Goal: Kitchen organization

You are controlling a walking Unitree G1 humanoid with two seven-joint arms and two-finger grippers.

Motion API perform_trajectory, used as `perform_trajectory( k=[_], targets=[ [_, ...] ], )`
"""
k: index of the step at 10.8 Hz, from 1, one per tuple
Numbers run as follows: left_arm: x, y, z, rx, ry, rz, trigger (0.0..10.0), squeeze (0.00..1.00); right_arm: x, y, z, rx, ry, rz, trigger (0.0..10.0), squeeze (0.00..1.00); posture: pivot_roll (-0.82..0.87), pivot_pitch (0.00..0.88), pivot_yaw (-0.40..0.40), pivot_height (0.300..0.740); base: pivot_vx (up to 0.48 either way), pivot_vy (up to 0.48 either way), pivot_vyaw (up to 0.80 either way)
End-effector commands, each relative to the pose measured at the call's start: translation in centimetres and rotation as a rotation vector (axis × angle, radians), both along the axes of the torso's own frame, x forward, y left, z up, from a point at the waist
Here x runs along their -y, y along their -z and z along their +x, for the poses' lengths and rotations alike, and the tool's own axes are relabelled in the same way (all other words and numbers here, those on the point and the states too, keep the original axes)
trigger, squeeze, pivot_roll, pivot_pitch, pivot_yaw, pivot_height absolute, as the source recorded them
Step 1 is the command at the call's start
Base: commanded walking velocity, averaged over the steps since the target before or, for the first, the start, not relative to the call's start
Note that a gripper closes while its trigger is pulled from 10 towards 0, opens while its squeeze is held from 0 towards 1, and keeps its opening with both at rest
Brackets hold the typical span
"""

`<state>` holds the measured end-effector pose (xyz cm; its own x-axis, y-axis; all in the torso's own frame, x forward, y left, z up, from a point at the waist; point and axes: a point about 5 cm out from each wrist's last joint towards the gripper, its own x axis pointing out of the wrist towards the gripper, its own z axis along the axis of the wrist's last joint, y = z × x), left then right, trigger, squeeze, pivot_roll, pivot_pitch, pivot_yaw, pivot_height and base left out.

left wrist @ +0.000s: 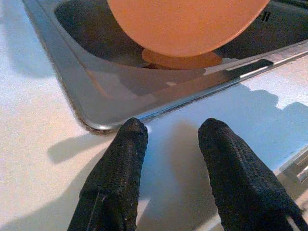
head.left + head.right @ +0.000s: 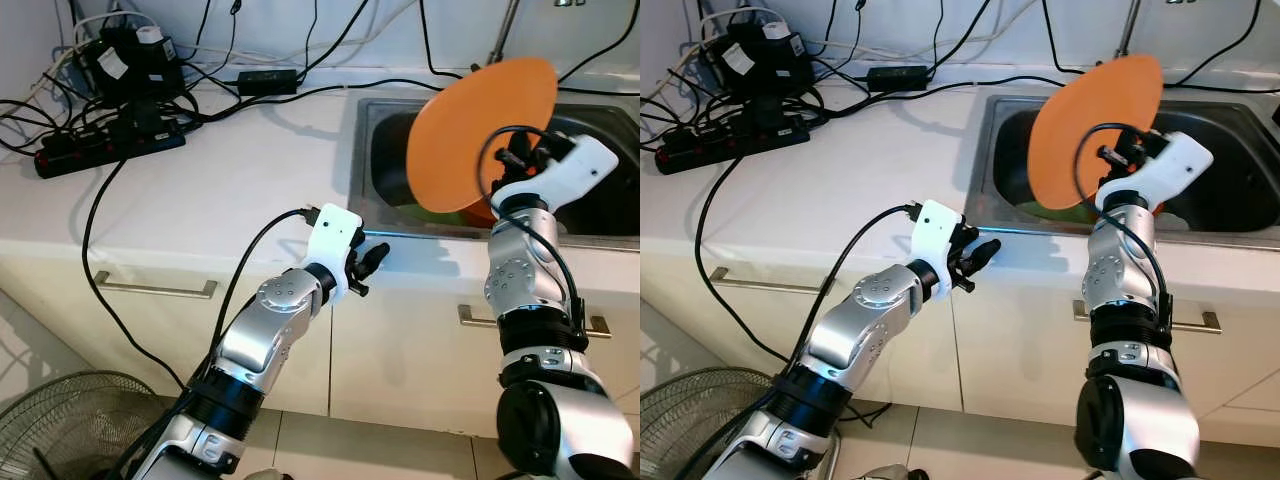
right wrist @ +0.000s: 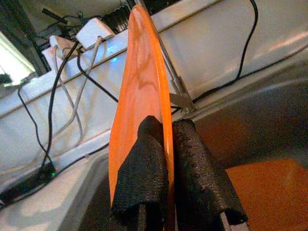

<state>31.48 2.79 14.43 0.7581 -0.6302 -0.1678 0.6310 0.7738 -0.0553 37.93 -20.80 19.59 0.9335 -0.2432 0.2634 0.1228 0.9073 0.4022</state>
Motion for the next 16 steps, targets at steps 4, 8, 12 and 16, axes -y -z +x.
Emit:
perform_trajectory(
  k=[4, 8, 12, 16],
  targets=[
    [-0.4, -0.9, -0.1, 0.064, -0.005, 0.059, 10.0, 0.00, -1.3, -1.0, 0.5, 0.031, -0.006, -0.289, 10.0, 0.00, 0.09, 0.000, 0.055, 0.740, 0.000, 0.000, 0.00],
    [-0.8, -1.4, 0.3, 0.104, -0.039, 0.080, 10.0, 0.00, -2.5, 0.2, 0.6, -0.008, -0.038, -0.426, 10.0, 0.00, 0.09, 0.000, 0.050, 0.740, 0.000, 0.000, 0.00],
    [-0.6, -1.0, 0.0, 0.119, -0.031, 0.124, 10.0, 0.00, -3.5, 1.0, 0.8, -0.033, -0.078, -0.539, 10.0, 0.00, 0.10, 0.000, 0.047, 0.740, 0.000, 0.000, 0.00],
    [-0.5, -0.8, -0.3, 0.137, -0.027, 0.149, 10.0, 0.00, -4.4, 1.8, 0.9, -0.061, -0.128, -0.592, 10.0, 0.00, 0.12, 0.000, 0.044, 0.740, 0.000, 0.000, 0.00]
  ],
)
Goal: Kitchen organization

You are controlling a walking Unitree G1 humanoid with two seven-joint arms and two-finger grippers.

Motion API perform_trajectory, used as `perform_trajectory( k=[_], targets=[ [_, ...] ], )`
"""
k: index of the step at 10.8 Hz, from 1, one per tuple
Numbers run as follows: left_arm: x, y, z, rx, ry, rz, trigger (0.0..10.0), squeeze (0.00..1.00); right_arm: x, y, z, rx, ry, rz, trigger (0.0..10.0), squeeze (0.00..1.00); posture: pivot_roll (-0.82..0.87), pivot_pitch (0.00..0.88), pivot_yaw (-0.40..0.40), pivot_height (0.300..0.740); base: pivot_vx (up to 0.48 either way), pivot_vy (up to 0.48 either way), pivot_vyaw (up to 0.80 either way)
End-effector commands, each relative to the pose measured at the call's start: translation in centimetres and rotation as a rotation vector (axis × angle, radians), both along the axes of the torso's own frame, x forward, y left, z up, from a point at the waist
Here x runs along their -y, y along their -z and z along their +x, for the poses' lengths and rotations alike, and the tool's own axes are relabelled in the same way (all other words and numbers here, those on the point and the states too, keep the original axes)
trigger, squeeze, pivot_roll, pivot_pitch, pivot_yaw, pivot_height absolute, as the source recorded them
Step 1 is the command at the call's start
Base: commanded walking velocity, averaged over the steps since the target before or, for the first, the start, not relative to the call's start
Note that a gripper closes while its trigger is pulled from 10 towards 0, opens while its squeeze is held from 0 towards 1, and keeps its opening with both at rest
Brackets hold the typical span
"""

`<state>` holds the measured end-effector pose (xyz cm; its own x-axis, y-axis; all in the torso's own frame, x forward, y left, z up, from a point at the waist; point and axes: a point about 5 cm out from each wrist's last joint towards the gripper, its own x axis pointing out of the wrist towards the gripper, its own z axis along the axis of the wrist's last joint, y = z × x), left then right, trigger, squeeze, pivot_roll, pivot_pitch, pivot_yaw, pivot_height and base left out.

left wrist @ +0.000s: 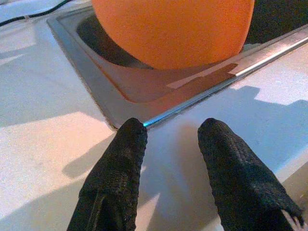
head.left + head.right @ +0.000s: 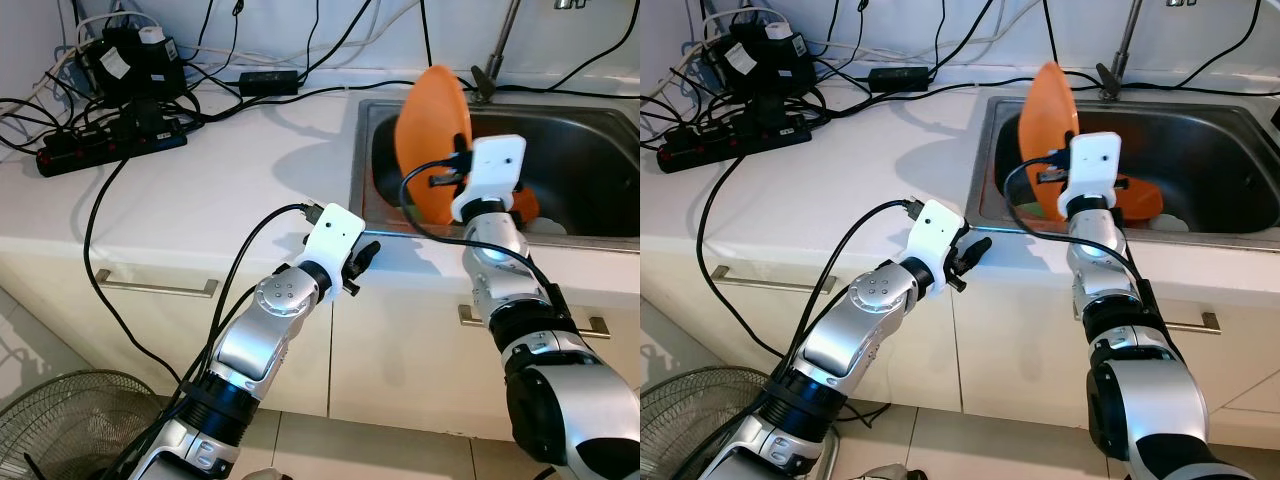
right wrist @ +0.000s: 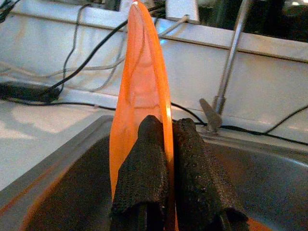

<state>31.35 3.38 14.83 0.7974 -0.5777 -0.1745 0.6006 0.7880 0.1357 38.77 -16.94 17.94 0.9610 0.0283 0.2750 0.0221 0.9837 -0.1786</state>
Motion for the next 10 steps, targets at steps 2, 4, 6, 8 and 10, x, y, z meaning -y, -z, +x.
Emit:
perform_trajectory(
  k=[2, 4, 6, 8, 10],
  targets=[
    [0.1, -0.3, -0.2, 0.036, 0.007, 0.007, 10.0, 0.00, -1.3, 0.6, 0.0, -0.031, -0.065, -0.036, 10.0, 0.00, 0.12, 0.000, 0.042, 0.740, 0.000, 0.000, 0.00],
    [0.3, -0.1, -0.5, 0.037, 0.026, 0.014, 10.0, 0.00, -1.9, 0.9, 0.0, -0.051, -0.113, -0.071, 10.0, 0.00, 0.12, 0.000, 0.039, 0.740, 0.000, 0.000, 0.00],
    [0.2, -0.1, -0.5, 0.039, 0.029, 0.012, 10.0, 0.00, -2.0, 1.2, 0.0, -0.060, -0.123, -0.088, 10.0, 0.00, 0.12, 0.000, 0.035, 0.740, 0.000, 0.000, 0.00],
    [0.1, -0.1, -0.6, 0.045, 0.026, 0.006, 10.0, 0.00, -1.9, 1.4, 0.0, -0.076, -0.124, -0.089, 10.0, 0.00, 0.12, 0.000, 0.033, 0.740, 0.000, 0.000, 0.00],
    [0.1, -0.1, -0.5, 0.046, 0.023, 0.005, 10.0, 0.00, -1.9, 1.7, 0.0, -0.094, -0.126, -0.096, 10.0, 0.17, 0.12, 0.000, 0.031, 0.740, 0.000, 0.000, 0.00]
  ],
)
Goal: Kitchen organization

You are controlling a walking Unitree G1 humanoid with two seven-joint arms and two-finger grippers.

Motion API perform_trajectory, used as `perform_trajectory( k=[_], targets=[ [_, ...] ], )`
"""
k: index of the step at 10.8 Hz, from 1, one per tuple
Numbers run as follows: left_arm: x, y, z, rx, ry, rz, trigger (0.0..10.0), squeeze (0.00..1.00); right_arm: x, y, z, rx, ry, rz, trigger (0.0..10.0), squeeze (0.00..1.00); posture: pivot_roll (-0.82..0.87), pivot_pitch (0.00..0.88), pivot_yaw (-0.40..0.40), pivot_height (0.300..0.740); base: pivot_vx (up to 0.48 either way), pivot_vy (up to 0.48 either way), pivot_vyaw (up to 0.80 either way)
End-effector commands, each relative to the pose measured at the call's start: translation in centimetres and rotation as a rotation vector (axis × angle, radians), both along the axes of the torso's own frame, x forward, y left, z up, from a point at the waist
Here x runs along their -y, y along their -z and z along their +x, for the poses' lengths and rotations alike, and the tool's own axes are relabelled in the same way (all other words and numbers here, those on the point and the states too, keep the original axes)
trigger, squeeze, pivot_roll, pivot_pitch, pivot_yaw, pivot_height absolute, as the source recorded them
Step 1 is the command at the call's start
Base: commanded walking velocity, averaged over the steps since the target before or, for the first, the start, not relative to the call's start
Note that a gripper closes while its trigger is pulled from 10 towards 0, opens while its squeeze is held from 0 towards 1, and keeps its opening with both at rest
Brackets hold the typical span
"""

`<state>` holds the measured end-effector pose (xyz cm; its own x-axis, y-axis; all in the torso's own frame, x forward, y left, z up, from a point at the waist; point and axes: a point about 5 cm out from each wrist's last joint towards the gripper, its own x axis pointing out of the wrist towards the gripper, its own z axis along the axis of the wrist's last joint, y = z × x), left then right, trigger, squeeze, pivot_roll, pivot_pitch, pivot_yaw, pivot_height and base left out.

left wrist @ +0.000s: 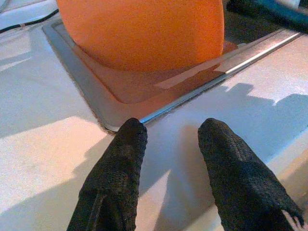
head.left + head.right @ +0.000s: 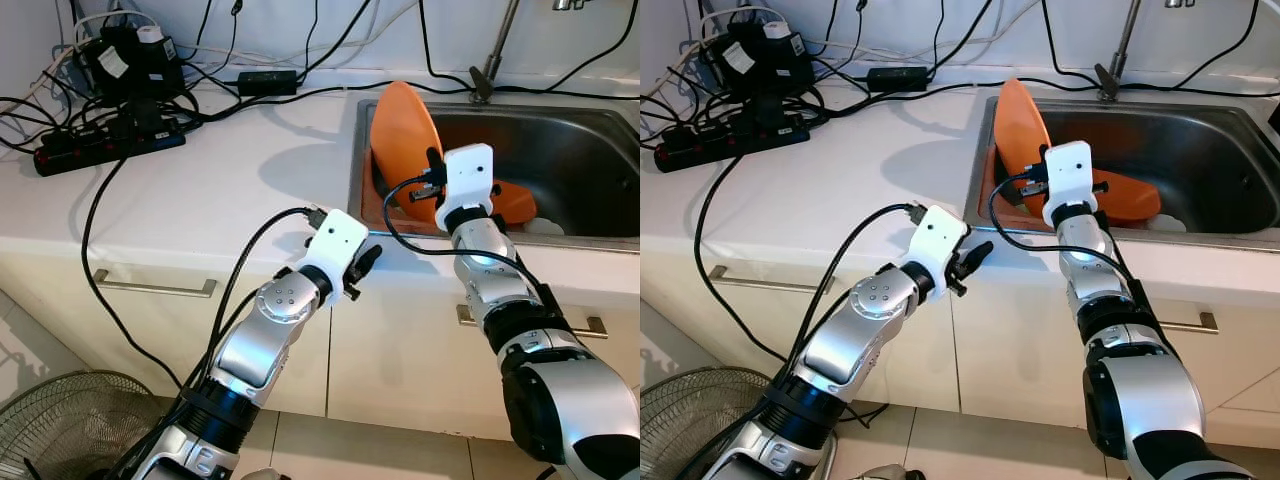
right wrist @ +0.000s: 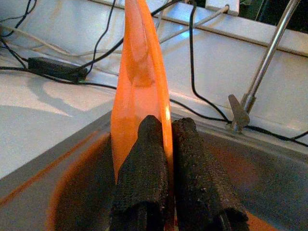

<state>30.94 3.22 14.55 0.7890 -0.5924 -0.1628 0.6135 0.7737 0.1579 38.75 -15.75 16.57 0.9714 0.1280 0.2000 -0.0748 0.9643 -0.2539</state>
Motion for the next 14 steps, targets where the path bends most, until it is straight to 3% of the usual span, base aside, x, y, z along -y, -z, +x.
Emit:
perform_trajectory(
  k=[1, 2, 4, 10, 12, 14],
  targets=[
    [-0.1, -0.4, -0.1, 0.024, -0.001, -0.007, 10.0, 0.00, -0.7, 0.5, 0.0, -0.031, -0.039, -0.022, 10.0, 0.60, 0.12, 0.000, 0.032, 0.740, 0.000, 0.000, 0.00],
    [-0.1, -0.4, -0.1, 0.024, -0.002, -0.007, 10.0, 0.00, -0.8, 0.6, 0.0, -0.037, -0.038, -0.024, 10.0, 0.00, 0.12, 0.000, 0.032, 0.740, 0.000, 0.000, 0.00],
    [-0.1, -0.4, 0.0, 0.024, -0.005, -0.004, 10.0, 0.00, -0.8, 0.8, -0.1, -0.045, -0.041, -0.019, 10.0, 0.05, 0.12, 0.000, 0.031, 0.740, 0.000, 0.000, 0.00],
    [-0.2, -0.6, 0.1, 0.031, -0.015, -0.024, 10.0, 0.00, -0.8, -0.4, 0.2, -0.004, -0.037, 0.036, 10.0, 0.00, 0.12, 0.000, 0.029, 0.740, 0.000, 0.000, 0.00],
    [-1.0, -1.3, 0.8, 0.087, -0.094, -0.073, 10.0, 0.00, -0.8, -1.5, 0.1, 0.063, -0.025, 0.141, 10.0, 0.00, 0.11, 0.000, 0.035, 0.740, 0.000, 0.000, 0.00],
    [-2.7, -3.2, 1.8, 0.231, -0.264, -0.169, 10.0, 0.00, -0.6, -2.9, -0.8, 0.168, -0.009, 0.239, 10.0, 0.00, 0.09, 0.000, 0.040, 0.740, 0.000, 0.000, 0.00]
  ],
)
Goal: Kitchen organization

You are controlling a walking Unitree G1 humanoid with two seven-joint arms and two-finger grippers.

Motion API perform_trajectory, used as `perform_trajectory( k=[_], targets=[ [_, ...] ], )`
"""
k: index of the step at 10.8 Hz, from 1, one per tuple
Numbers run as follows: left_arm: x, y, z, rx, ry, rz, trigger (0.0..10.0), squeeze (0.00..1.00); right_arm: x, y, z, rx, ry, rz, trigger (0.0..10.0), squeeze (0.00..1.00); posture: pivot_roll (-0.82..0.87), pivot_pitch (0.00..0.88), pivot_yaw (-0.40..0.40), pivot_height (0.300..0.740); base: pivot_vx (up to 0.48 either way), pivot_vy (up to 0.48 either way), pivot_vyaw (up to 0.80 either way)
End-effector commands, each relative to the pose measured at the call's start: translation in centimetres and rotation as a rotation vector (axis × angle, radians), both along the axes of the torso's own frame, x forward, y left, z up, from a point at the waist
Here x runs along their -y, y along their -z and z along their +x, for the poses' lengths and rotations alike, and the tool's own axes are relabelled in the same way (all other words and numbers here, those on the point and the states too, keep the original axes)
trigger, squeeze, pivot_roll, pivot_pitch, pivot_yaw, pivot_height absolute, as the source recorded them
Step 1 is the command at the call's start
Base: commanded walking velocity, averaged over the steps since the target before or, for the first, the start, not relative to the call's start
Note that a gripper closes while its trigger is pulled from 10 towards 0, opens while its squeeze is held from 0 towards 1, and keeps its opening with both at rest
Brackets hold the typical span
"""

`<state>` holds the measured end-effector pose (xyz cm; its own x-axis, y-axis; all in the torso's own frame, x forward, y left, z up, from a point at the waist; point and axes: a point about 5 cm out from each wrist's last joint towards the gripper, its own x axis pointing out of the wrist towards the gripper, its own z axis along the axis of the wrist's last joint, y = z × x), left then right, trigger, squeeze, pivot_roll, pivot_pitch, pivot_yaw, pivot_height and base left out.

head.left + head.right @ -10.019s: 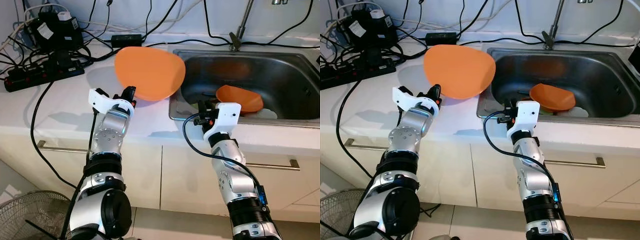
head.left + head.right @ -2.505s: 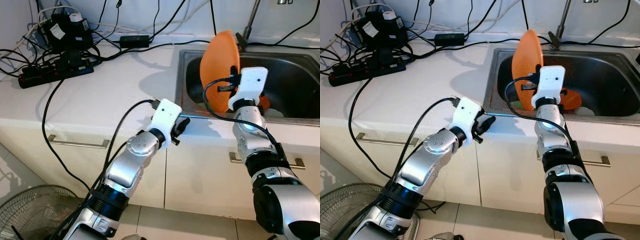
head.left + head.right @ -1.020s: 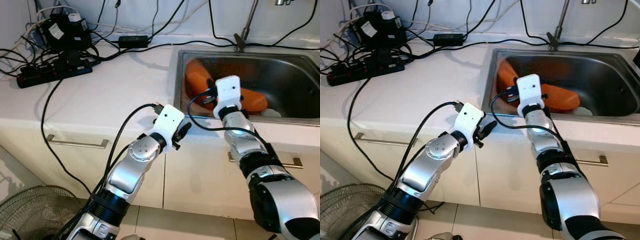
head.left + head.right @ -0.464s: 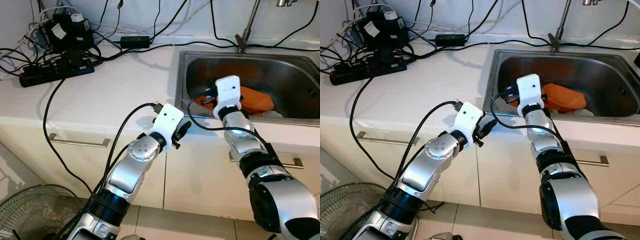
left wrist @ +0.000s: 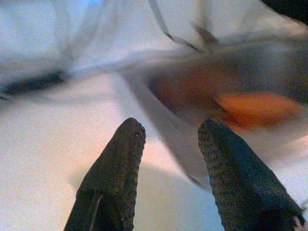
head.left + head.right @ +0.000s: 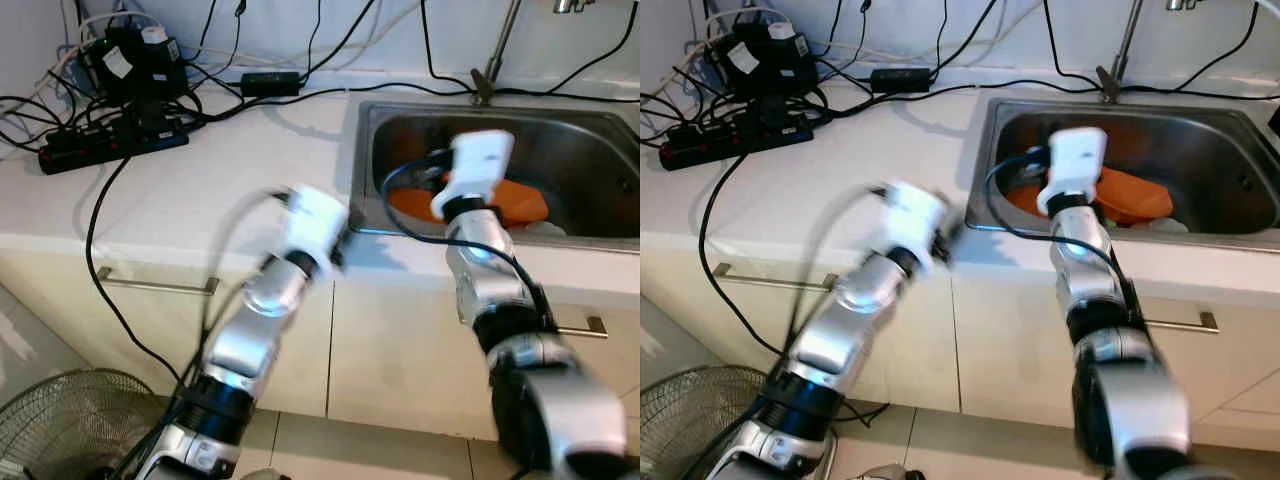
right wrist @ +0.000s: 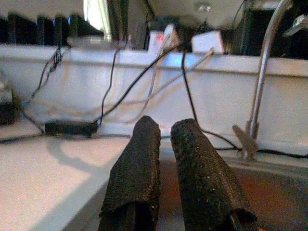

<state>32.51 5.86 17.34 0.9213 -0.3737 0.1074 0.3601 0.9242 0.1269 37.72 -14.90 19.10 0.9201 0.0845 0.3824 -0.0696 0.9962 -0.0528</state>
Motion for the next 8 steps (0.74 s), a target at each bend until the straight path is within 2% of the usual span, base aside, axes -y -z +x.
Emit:
perform_trajectory(
  k=[1, 3, 4, 5, 7, 8],
  targets=[
    [-0.8, -0.9, 0.6, 0.063, -0.073, 0.004, 10.0, 0.00, 0.4, -0.2, -0.6, 0.021, 0.021, 0.048, 10.0, 0.00, 0.08, 0.000, 0.042, 0.740, 0.000, 0.000, 0.00],
    [-2.2, -1.5, 1.0, 0.094, -0.156, -0.036, 10.0, 0.00, 0.5, 1.0, -2.1, 0.009, 0.019, 0.074, 10.0, 0.00, 0.07, 0.000, 0.048, 0.740, 0.000, 0.000, 0.00],
    [-3.1, -1.5, 1.0, 0.132, -0.200, -0.065, 10.0, 0.00, 0.4, 2.7, -3.5, -0.030, 0.026, 0.082, 10.0, 0.00, 0.06, 0.000, 0.055, 0.740, 0.000, 0.000, 0.00],
    [-3.7, -1.2, 0.9, 0.155, -0.224, -0.054, 10.0, 0.00, 0.4, 3.6, -4.3, -0.063, 0.039, 0.090, 10.0, 0.00, 0.06, 0.000, 0.056, 0.740, 0.000, 0.000, 0.00],
    [-4.5, -0.2, 0.5, 0.138, -0.254, -0.032, 10.0, 0.00, 0.3, 4.3, -4.8, -0.096, 0.054, 0.102, 10.0, 0.00, 0.05, 0.000, 0.063, 0.740, 0.000, 0.000, 0.00],
    [-4.6, 0.0, 0.6, 0.142, -0.264, -0.022, 10.0, 0.00, 0.3, 4.3, -4.9, -0.106, 0.057, 0.102, 10.0, 0.00, 0.05, 0.000, 0.062, 0.740, 0.000, -0.337, 0.00]
  ],
)
